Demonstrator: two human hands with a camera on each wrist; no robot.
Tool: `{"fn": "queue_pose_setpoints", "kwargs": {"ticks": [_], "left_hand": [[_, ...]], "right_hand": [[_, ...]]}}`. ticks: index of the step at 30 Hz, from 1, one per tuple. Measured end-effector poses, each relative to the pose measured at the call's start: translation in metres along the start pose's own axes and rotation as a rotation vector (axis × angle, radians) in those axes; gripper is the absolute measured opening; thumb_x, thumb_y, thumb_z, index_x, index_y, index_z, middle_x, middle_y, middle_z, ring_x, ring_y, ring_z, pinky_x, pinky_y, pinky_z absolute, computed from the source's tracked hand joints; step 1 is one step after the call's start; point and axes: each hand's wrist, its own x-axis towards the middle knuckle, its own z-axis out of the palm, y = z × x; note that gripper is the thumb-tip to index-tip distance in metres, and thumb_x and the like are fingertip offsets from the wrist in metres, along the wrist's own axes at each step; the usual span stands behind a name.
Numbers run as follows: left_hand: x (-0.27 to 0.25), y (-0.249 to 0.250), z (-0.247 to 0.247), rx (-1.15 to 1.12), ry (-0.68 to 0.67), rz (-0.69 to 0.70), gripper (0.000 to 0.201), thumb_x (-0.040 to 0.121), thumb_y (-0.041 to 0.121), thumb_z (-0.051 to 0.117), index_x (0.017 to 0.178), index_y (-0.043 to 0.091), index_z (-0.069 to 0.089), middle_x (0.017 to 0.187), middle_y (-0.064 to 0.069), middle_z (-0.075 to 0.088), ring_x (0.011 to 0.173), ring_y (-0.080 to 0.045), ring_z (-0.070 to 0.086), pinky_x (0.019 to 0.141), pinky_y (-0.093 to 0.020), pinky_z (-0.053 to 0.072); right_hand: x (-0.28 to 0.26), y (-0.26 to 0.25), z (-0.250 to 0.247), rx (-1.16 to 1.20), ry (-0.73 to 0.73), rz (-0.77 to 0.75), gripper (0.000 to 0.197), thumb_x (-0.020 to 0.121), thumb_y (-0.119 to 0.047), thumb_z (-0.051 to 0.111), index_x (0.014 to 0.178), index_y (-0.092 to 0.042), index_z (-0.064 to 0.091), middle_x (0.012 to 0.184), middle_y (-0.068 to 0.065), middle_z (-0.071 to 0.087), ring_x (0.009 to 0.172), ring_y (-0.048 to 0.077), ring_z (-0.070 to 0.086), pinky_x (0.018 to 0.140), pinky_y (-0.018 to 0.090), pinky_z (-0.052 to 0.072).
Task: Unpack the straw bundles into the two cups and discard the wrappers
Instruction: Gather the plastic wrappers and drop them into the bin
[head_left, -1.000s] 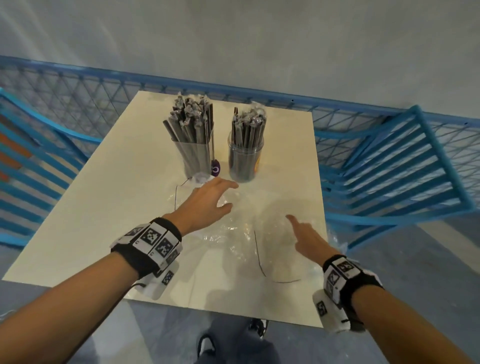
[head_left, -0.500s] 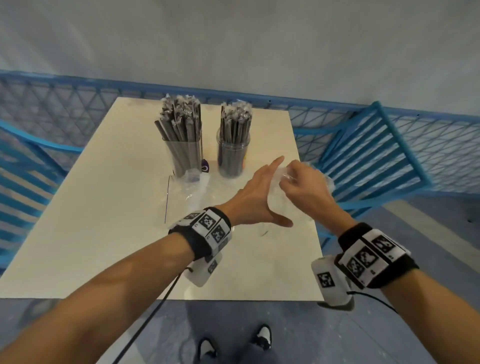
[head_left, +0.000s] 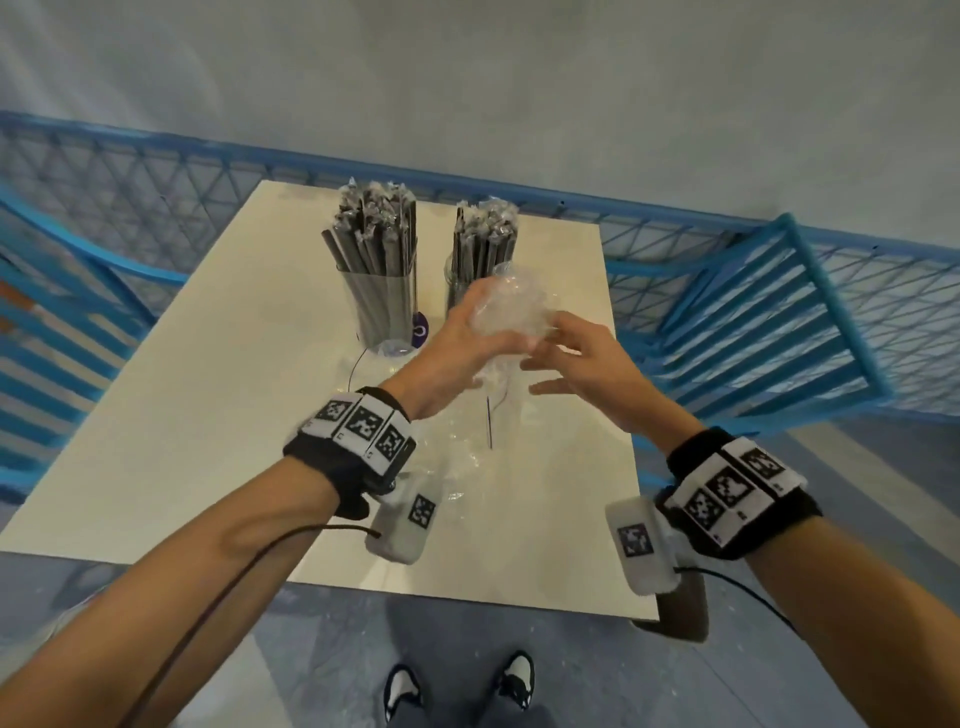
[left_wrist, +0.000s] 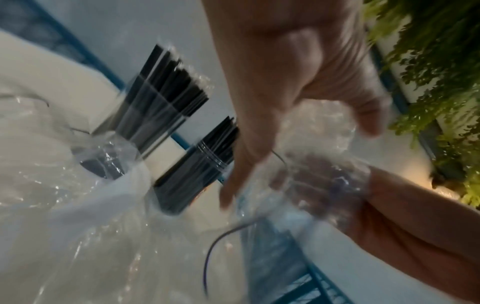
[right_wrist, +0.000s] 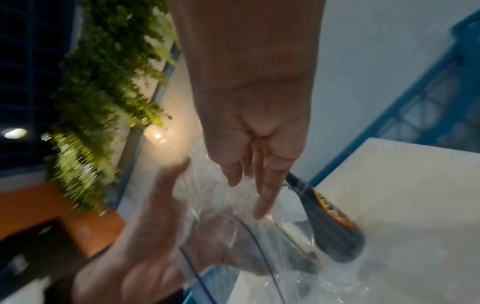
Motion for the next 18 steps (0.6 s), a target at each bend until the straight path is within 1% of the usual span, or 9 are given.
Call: {"fn": "queue_pose_setpoints", "kwargs": {"ticks": [2, 4, 8, 11, 12, 13, 14, 16, 18], "left_hand": [[-0.005, 0.007, -0.003, -0.065, -0.118, -0.089, 0.062, 0.081, 0.038, 0.068, 0.135, 0.044, 0.037, 0.138, -0.006, 0.049, 0.121, -0.028, 0.053, 0.082, -0.049, 0.05], [-0.011, 0.015, -0.016, -0.151, -0.024, -0.092, 0.058, 0.083, 0.051, 0.062, 0.135, 0.03, 0.045, 0.134, -0.011, 0.055, 0.117, -0.031, 0.058, 0.08, -0.048, 0.054], [-0.023, 0.023, -0.058, -0.133, 0.328, -0.02, 0.035, 0.082, 0.018, 0.07, 0.116, 0.011, 0.063, 0.11, -0.013, 0.07, 0.097, -0.03, 0.068, 0.079, -0.044, 0.056], [-0.031, 0.012, -0.101, 0.037, 0.563, -0.007, 0.037, 0.073, 0.019, 0.077, 0.108, 0.015, 0.066, 0.102, -0.003, 0.071, 0.089, -0.017, 0.069, 0.078, -0.04, 0.057], [-0.035, 0.006, -0.116, 0.067, 0.628, -0.037, 0.053, 0.067, 0.028, 0.08, 0.115, 0.014, 0.064, 0.111, -0.005, 0.069, 0.097, -0.019, 0.068, 0.084, -0.042, 0.057], [-0.04, 0.0, -0.13, 0.084, 0.679, -0.077, 0.07, 0.06, 0.036, 0.082, 0.123, 0.014, 0.059, 0.122, -0.007, 0.065, 0.106, -0.022, 0.065, 0.089, -0.045, 0.055], [-0.044, -0.01, -0.145, 0.093, 0.71, -0.11, 0.081, 0.055, 0.042, 0.084, 0.127, 0.015, 0.057, 0.128, -0.008, 0.062, 0.112, -0.025, 0.062, 0.092, -0.047, 0.053], [-0.055, -0.026, -0.163, 0.097, 0.725, -0.167, 0.084, 0.053, 0.044, 0.084, 0.128, 0.017, 0.056, 0.129, -0.007, 0.061, 0.113, -0.026, 0.062, 0.092, -0.049, 0.052], [-0.065, -0.037, -0.169, 0.102, 0.702, -0.201, 0.075, 0.056, 0.041, 0.082, 0.124, 0.018, 0.06, 0.122, -0.006, 0.065, 0.107, -0.026, 0.065, 0.088, -0.047, 0.055]], "right_hand": [[0.008, -0.011, 0.022, 0.001, -0.022, -0.128, 0.014, 0.095, -0.007, 0.052, 0.104, -0.006, 0.062, 0.093, 0.009, 0.07, 0.088, 0.019, 0.069, 0.077, 0.034, 0.059], [0.019, -0.02, 0.038, 0.072, -0.106, -0.142, 0.014, 0.093, 0.002, 0.051, 0.091, -0.005, 0.063, 0.079, 0.001, 0.07, 0.077, 0.009, 0.069, 0.073, 0.025, 0.057], [0.043, -0.03, 0.067, 0.131, -0.174, -0.094, 0.019, 0.088, 0.003, 0.06, 0.107, 0.0, 0.063, 0.092, 0.004, 0.07, 0.081, 0.008, 0.068, 0.076, 0.022, 0.056], [0.058, -0.018, 0.095, -0.077, -0.033, -0.128, 0.043, 0.083, -0.02, 0.072, 0.118, -0.009, 0.048, 0.1, 0.0, 0.055, 0.093, 0.011, 0.055, 0.072, 0.007, 0.042], [0.063, -0.008, 0.104, -0.179, -0.038, -0.091, 0.066, 0.078, -0.035, 0.077, 0.129, -0.016, 0.038, 0.112, 0.003, 0.047, 0.107, 0.017, 0.049, 0.083, 0.009, 0.04], [0.068, 0.005, 0.113, -0.297, -0.099, -0.014, 0.091, 0.069, -0.05, 0.079, 0.139, -0.029, 0.025, 0.132, 0.009, 0.036, 0.124, 0.028, 0.039, 0.1, 0.023, 0.037], [0.071, 0.018, 0.122, -0.438, -0.195, 0.077, 0.11, 0.06, -0.064, 0.078, 0.143, -0.045, 0.008, 0.15, 0.011, 0.015, 0.138, 0.04, 0.021, 0.11, 0.046, 0.03], [0.076, 0.047, 0.14, -0.739, -0.392, 0.182, 0.124, 0.05, -0.077, 0.073, 0.135, -0.063, -0.018, 0.157, 0.005, -0.028, 0.141, 0.053, -0.013, 0.105, 0.076, 0.01], [0.08, 0.067, 0.155, -0.89, -0.473, 0.216, 0.127, 0.05, -0.078, 0.072, 0.131, -0.065, -0.025, 0.15, -0.001, -0.044, 0.137, 0.054, -0.025, 0.099, 0.083, 0.005]]}}
